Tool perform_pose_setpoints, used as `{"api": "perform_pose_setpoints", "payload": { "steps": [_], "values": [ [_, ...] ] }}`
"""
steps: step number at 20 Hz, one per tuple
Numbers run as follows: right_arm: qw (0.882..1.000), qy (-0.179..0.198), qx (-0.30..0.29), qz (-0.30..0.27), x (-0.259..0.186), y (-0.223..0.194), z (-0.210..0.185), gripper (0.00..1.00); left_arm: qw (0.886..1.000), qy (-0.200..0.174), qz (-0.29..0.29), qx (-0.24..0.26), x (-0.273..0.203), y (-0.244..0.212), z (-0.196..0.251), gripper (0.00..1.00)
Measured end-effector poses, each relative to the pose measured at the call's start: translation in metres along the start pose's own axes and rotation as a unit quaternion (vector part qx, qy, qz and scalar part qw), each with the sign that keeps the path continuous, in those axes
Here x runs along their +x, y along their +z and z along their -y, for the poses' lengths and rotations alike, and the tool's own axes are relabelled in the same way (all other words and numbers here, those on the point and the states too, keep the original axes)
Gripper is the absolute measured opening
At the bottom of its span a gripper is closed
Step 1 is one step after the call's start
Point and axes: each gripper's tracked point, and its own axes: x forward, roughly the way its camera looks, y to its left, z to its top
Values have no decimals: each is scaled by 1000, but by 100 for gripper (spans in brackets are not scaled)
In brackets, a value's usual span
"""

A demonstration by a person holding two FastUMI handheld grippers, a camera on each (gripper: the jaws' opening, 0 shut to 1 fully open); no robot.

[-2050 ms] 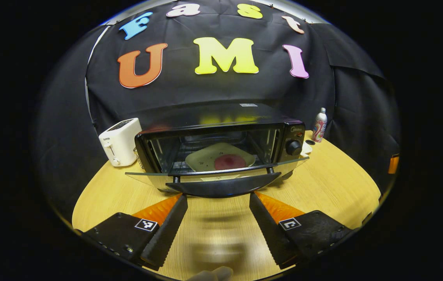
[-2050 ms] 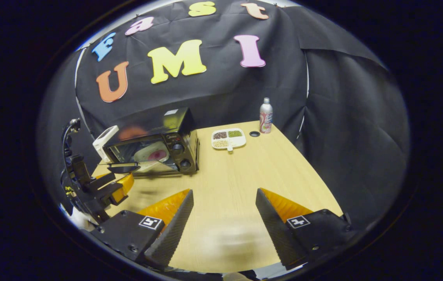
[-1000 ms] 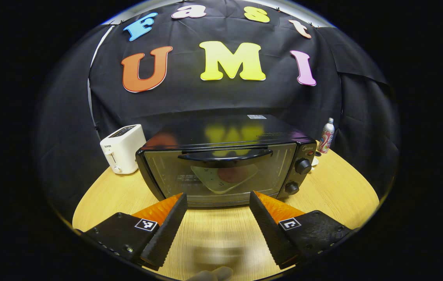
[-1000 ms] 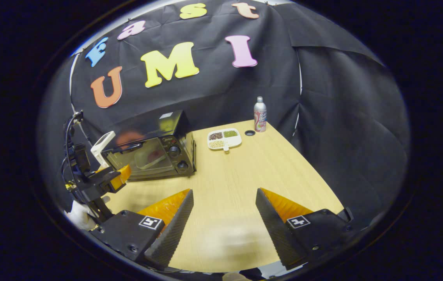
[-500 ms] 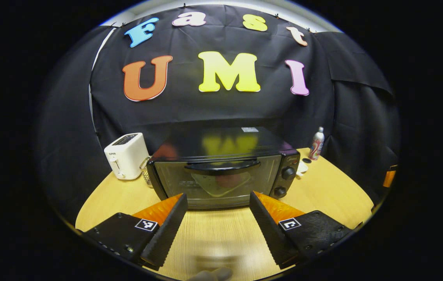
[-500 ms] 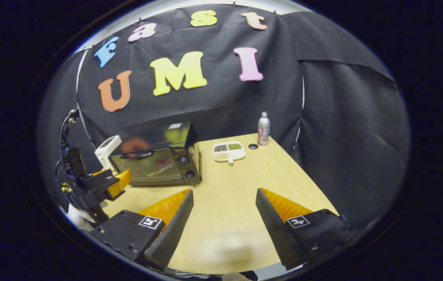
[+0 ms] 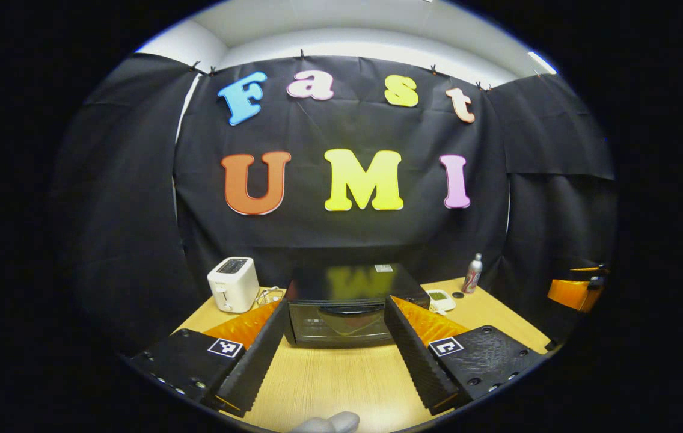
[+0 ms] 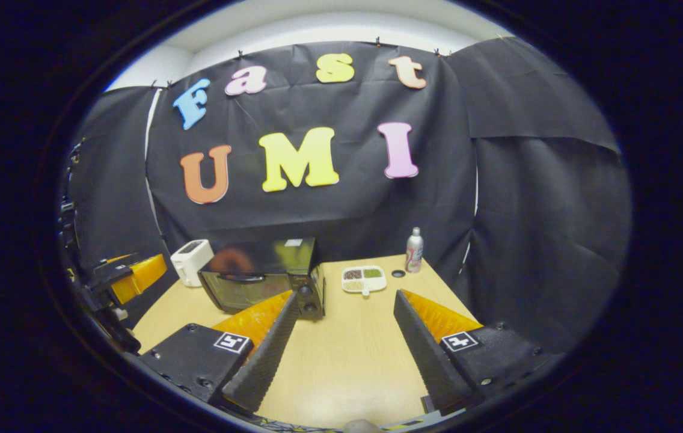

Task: Open the electric oven with the left hand, put the food in, and close the electric oven.

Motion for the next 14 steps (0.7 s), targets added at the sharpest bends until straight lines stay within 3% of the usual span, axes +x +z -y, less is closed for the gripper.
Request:
{"api": "perform_pose_setpoints", "payload": {
  "steps": [7,11,14],
  "values": [
    [995,33,-22,90,-60,65,22,96,997,49,52,-10,-91,48,6,96],
    [993,51,-29,107,-83,71,33,100,995,61,80,-15,-123,67,21,96],
    [992,56,-31,107,-97,70,41,96,994,65,91,-5,-136,73,33,96]
  ]
}}
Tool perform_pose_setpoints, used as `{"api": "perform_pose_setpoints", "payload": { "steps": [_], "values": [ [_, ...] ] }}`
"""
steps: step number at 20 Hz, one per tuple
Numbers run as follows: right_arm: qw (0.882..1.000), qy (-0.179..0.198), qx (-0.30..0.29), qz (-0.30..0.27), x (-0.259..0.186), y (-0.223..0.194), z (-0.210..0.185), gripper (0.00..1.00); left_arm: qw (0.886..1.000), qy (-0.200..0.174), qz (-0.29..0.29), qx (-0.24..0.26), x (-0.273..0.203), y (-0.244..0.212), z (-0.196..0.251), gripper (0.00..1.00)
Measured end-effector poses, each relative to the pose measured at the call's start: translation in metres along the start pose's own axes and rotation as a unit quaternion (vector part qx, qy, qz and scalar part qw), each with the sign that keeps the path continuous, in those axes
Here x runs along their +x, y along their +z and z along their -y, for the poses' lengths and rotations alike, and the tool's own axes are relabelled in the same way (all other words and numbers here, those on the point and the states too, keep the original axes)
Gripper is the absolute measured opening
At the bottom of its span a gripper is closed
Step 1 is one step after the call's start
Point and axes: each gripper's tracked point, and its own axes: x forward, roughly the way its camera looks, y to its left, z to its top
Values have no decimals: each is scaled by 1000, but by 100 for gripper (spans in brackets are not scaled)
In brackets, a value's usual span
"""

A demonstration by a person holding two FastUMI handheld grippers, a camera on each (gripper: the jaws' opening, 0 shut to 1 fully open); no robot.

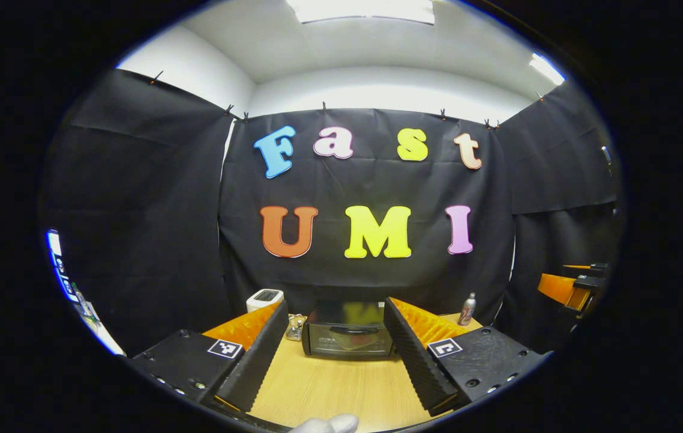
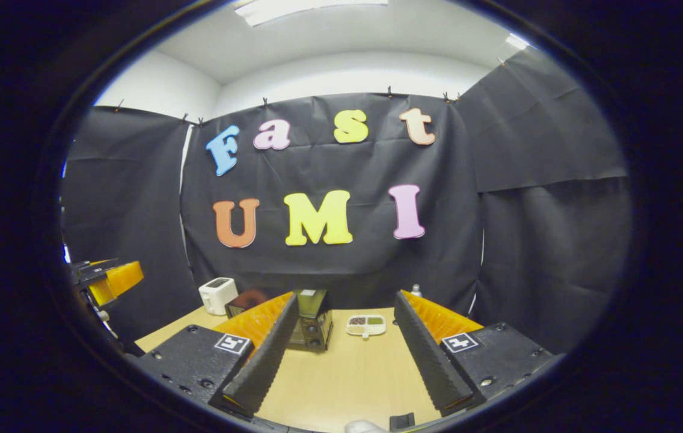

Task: Open the electric oven with the left hand, put the food in, and close the electric oven.

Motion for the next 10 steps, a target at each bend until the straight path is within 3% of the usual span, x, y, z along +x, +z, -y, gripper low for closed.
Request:
{"api": "perform_pose_setpoints", "payload": {
  "steps": [10],
  "values": [
    [1000,6,-10,15,-20,7,15,96,1000,-21,5,7,-19,9,39,96]
  ]
}}
